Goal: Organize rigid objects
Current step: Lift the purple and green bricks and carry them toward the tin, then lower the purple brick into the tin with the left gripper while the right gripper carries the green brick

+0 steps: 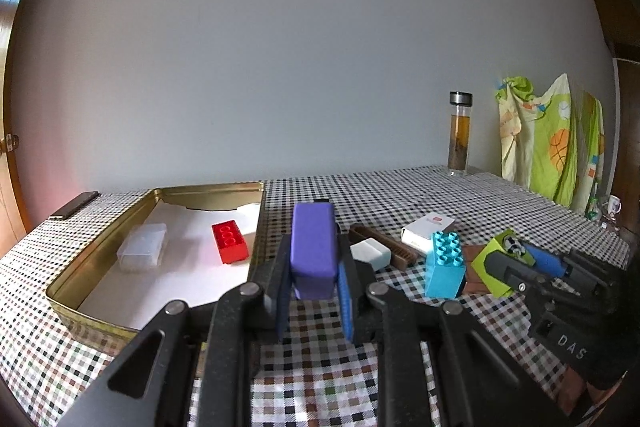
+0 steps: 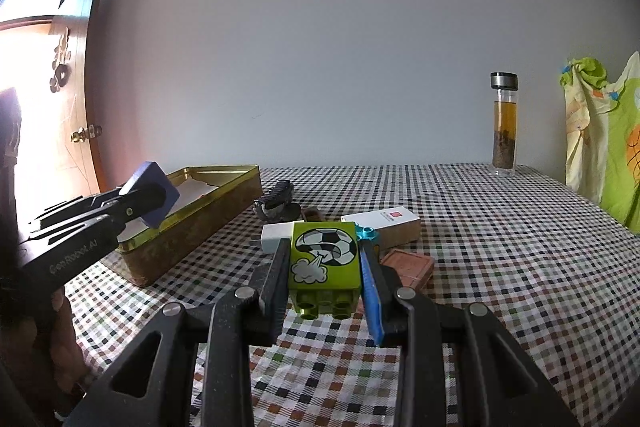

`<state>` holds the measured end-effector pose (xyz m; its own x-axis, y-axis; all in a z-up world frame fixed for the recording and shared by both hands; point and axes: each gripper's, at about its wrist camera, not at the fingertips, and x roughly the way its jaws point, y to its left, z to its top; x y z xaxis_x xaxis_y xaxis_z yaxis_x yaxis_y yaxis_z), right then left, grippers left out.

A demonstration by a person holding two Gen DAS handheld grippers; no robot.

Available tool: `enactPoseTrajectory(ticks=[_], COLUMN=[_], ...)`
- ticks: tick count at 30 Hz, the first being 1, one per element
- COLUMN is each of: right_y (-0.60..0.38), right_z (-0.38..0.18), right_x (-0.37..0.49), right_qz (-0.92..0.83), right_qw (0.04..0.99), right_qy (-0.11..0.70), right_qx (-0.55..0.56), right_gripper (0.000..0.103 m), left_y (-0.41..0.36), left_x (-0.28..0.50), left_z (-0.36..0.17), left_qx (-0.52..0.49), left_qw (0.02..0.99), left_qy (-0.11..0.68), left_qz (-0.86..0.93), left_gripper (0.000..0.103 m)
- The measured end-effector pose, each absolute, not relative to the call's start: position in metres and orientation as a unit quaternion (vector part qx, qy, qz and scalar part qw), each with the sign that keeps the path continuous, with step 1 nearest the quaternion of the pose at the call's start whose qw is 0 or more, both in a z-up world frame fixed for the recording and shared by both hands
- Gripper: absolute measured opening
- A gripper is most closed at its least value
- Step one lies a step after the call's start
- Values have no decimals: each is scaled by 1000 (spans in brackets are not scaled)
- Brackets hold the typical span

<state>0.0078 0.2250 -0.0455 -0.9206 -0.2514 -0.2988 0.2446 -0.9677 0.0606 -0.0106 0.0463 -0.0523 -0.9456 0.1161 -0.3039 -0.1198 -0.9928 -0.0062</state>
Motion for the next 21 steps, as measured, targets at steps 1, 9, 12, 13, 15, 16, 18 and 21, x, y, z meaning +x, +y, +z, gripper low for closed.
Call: enactPoseTrajectory(ticks=[1,9,12,13,15,16,18,21], right_y=[224,206,201,199,195,193,188,181], right_z=[-45,-46,-46,-46,-46,-46,-47,-47], right_x=[8,6,4,3,2,2,1,0], right_qz=[-980,-977,-975,-975,-973,-973,-972,-970], right_qw=[128,142,145,146,150,153,156,163], right_qy=[-11,3,9,10,12,14,18,21], right_qx=[155,161,167,168,172,173,176,180], right_gripper=[34,34,34,34,34,34,34,34], left_y=[45,31,24,22,18,16,12,6], left_x=[-10,-8,-7,-7,-7,-7,-7,-8], left_z=[-52,-53,-53,-53,-53,-53,-53,-52], left_qx=[-152,-150,-146,-146,-147,-147,-147,-147], left_qw=[58,35,27,27,25,24,21,14], left_qy=[5,6,4,2,-1,-2,-5,-9], left_qz=[987,988,989,989,989,989,989,989], left_gripper=[19,19,19,19,19,19,19,19])
